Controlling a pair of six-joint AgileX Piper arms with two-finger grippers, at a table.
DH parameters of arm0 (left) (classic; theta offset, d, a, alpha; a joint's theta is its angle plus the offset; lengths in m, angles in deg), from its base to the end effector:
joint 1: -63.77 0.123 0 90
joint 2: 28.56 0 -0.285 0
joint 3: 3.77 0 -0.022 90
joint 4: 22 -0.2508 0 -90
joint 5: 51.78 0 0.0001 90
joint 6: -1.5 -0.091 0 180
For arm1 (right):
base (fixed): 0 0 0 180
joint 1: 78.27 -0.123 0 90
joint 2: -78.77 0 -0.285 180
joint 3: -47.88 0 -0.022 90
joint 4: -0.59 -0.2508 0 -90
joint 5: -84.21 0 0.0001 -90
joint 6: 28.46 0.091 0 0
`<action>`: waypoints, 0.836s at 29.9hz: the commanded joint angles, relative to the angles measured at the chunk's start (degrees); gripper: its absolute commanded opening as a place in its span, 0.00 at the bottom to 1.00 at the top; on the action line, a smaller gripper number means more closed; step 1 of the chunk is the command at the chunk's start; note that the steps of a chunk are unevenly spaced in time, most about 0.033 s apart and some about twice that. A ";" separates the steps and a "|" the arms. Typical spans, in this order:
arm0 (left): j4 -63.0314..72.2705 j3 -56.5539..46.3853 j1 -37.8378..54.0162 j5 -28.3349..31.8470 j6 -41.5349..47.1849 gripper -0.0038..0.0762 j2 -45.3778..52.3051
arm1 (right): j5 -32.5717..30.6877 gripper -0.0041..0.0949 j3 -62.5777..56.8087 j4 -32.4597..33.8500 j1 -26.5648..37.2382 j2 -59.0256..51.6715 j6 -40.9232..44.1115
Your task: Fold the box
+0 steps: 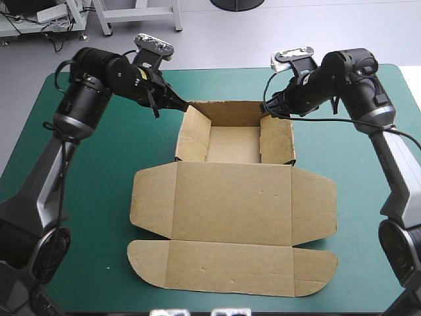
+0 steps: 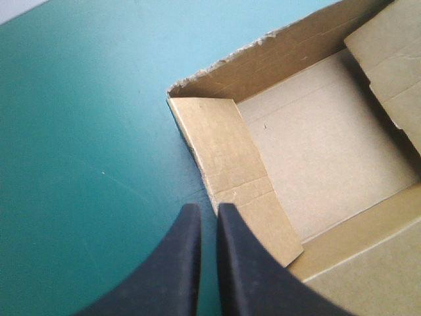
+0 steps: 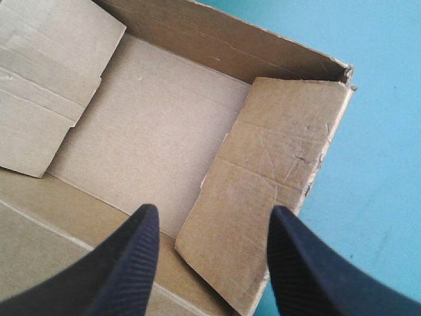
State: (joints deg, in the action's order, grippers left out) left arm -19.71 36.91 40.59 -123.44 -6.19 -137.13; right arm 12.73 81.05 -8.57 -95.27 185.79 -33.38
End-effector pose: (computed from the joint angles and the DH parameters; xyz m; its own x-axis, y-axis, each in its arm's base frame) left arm 0.3422 -0.1503 0.4387 -0.6438 0.4075 -0.6477 0.4978 0.8659 0.0501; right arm 0.3494 0.1212 0.4126 -0.7710 -0.2716 -0.5760 -0.3986 0.9112 0.1039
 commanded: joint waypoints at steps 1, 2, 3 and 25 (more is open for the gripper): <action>0.74 1.64 -0.32 -2.75 -3.20 0.04 6.07 | -0.60 0.39 1.45 0.39 0.25 -3.21 -1.51; 0.51 1.64 -0.32 -2.75 -3.93 0.04 7.16 | -0.60 0.35 1.45 1.13 0.25 -3.21 -1.51; -0.01 1.64 -0.32 -2.75 -4.17 0.04 7.88 | -0.60 0.33 1.45 1.85 0.25 -3.21 -1.51; -14.04 -40.01 -0.32 -2.65 -2.09 0.04 36.62 | -0.60 0.62 -0.26 7.68 0.25 4.56 -0.57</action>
State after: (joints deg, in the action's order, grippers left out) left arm -33.13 -0.42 40.59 -123.39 -9.70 -105.10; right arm 12.71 79.34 -1.35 -95.27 191.96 -33.92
